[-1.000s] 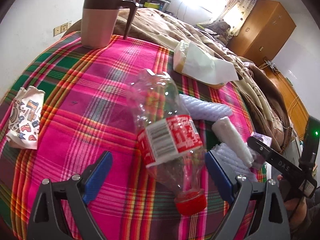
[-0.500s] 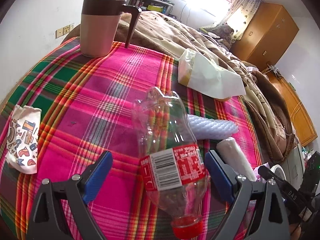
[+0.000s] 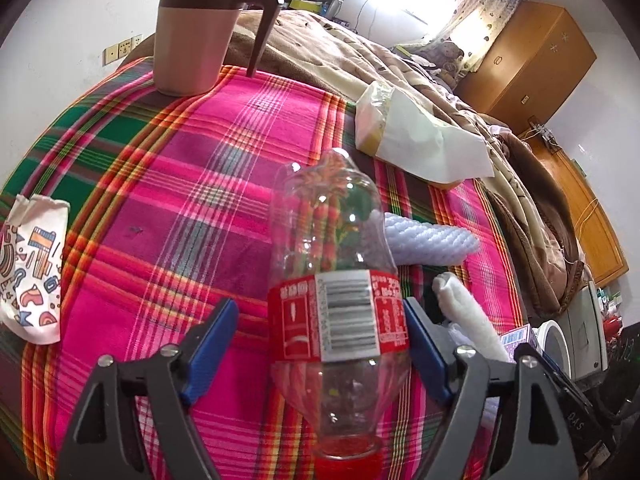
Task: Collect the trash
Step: 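Grasp the clear red-capped bottle with the left tool while the right tool grasps the purple juice box, then carry the bottle and juice box over the bin and open both tools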
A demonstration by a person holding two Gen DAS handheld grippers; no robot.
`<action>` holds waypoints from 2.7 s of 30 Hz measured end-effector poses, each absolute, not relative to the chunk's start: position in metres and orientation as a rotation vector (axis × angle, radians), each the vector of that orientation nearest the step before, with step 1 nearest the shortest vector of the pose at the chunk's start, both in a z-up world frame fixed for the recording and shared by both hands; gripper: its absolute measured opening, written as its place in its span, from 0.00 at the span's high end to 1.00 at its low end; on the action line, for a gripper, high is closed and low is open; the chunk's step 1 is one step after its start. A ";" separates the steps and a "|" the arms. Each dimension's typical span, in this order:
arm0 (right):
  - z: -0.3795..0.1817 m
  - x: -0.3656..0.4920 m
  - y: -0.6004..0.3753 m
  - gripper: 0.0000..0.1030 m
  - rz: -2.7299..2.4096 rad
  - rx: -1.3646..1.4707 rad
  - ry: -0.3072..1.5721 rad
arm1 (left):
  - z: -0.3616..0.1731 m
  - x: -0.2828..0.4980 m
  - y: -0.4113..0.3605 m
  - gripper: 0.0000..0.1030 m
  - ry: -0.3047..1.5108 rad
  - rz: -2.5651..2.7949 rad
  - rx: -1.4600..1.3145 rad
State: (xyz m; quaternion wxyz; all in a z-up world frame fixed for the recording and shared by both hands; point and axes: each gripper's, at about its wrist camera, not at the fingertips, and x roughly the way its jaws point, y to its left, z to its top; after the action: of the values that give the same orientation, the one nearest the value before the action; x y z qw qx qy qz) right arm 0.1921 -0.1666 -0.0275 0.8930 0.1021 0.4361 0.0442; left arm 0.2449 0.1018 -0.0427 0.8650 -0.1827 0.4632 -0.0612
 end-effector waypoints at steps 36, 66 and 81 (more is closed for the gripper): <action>-0.029 0.170 -0.163 0.46 0.026 0.193 0.893 | -0.032 0.227 0.097 0.38 0.948 -0.128 -0.337; 0.030 0.116 -0.208 0.46 0.023 0.202 0.714 | 0.041 0.140 0.008 0.38 0.766 -0.250 -0.177; 0.039 0.081 -0.276 0.46 -0.095 0.232 0.665 | 0.050 0.119 -0.094 0.38 0.726 -0.426 -0.047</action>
State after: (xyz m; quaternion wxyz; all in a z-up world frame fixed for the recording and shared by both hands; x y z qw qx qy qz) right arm 0.0806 -0.2763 0.0391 0.9375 0.1135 0.3257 -0.0466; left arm 0.1190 -0.0941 0.0505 0.9124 -0.0229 0.3525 -0.2067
